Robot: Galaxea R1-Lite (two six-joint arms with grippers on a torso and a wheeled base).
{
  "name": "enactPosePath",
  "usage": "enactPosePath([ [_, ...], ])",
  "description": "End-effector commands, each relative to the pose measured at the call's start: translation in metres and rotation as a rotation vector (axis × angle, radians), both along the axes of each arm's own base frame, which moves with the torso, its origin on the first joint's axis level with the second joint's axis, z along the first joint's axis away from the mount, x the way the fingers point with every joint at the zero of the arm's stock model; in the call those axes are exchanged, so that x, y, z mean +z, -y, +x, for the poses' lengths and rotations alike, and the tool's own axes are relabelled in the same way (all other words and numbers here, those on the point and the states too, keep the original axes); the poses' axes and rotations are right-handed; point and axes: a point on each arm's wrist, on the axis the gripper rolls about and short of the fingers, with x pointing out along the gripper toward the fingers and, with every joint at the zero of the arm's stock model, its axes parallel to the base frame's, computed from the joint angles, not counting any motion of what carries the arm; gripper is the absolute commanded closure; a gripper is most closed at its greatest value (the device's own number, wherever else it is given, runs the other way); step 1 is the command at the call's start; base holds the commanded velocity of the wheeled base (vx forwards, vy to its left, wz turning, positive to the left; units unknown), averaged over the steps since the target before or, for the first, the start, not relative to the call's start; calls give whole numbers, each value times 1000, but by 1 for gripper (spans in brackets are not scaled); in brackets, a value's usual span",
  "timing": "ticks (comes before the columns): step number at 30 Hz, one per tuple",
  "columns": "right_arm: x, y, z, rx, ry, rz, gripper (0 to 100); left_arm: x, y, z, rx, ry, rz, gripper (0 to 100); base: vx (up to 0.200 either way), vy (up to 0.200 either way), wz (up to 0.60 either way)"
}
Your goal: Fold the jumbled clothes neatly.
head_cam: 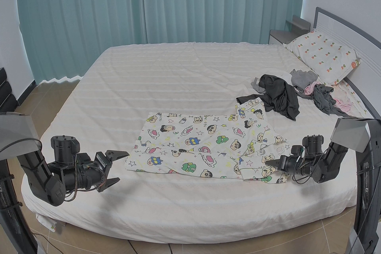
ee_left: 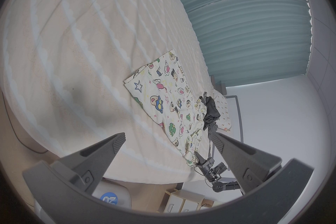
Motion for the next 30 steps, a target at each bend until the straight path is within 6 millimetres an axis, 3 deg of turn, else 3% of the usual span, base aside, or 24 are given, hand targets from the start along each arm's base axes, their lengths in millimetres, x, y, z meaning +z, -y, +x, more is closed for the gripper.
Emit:
enactPosePath([
  [1, 3, 6, -1, 0, 16, 11, 100, -1, 0, 0, 0, -3, 0, 0, 0, 0, 0],
  [14, 10, 12, 4, -5, 144, 29, 100, -2, 1, 1, -3, -4, 2, 0, 0, 0, 0],
  [30, 3, 13, 21, -21, 227, 24, 100, -2, 1, 1, -4, -4, 4, 0, 0, 0, 0],
])
